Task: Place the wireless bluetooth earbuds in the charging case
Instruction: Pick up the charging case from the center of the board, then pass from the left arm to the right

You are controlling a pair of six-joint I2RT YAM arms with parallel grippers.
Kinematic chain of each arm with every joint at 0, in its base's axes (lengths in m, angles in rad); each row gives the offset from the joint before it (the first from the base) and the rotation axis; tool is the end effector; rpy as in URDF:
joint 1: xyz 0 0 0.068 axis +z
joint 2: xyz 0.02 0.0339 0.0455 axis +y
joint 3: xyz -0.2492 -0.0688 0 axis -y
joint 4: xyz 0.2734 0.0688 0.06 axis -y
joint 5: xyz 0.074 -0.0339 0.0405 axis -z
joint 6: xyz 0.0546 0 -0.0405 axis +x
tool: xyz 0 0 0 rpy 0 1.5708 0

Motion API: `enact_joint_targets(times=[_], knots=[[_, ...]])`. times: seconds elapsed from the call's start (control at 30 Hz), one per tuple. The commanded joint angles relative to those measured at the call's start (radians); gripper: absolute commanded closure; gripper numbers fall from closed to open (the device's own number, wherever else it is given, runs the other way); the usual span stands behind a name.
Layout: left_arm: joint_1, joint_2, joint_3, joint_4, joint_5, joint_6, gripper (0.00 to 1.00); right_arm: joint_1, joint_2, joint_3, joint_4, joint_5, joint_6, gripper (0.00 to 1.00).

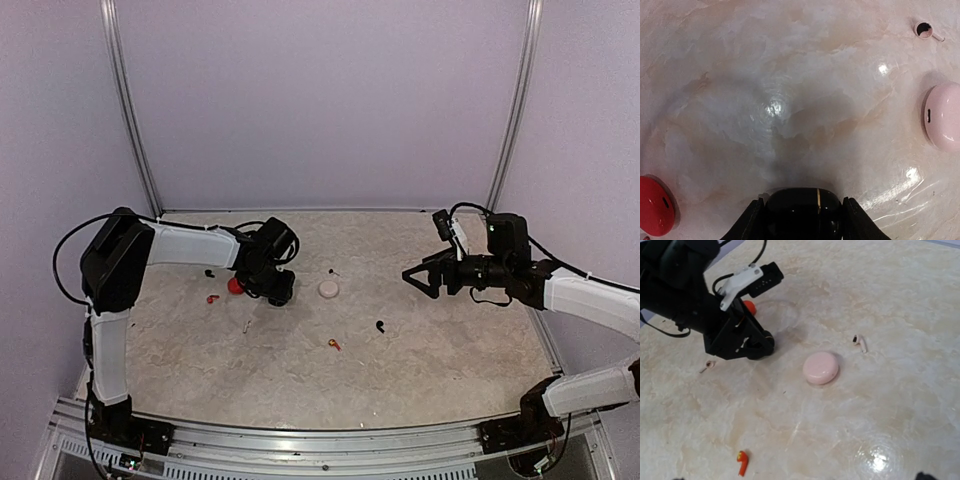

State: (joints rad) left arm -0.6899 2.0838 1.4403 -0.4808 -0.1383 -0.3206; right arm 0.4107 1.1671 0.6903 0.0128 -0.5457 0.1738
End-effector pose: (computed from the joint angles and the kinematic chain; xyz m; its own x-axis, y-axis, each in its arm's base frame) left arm 0.3537 -0.2821 0.0991 -0.8444 0.2921 -0.4490 0.3354 0.9419 -0.0181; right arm 0.2642 0.1459 0.2165 -0.5367 -0.0725 -0.8406 -0.6843 0.6203 0.3834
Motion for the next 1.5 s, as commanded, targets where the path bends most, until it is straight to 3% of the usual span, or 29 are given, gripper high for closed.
enact_joint_targets(times=[0.0, 0.27, 0.57, 1.0, 1.23, 1.47], knots=[[0.005, -0.129, -0.1, 0.168, 0.064, -0.095, 0.59, 0.012, 0.002, 0.007, 0.028, 0.005, 0.006, 0.0], [-0.007, -0.415, -0.297, 0.536, 0.222, -0.385, 0.64, 0.064, -0.009, 0.018, 0.144, 0.125, 0.078, 0.02], [-0.094, -0.592, -0.323, 0.707, 0.099, -0.607, 0.62, 0.304, 0.044, 0.067, 0.325, 0.432, 0.082, 0.08], [-0.213, -0.683, -0.394, 0.868, -0.059, -0.765, 0.62, 0.596, 0.205, 0.205, 0.516, 0.784, -0.07, 0.18], [-0.262, -0.678, -0.404, 0.906, -0.114, -0.798, 0.62, 0.691, 0.28, 0.264, 0.574, 0.912, -0.159, 0.22], [-0.282, -0.66, -0.402, 0.927, -0.126, -0.822, 0.62, 0.724, 0.332, 0.312, 0.615, 1.009, -0.225, 0.35]])
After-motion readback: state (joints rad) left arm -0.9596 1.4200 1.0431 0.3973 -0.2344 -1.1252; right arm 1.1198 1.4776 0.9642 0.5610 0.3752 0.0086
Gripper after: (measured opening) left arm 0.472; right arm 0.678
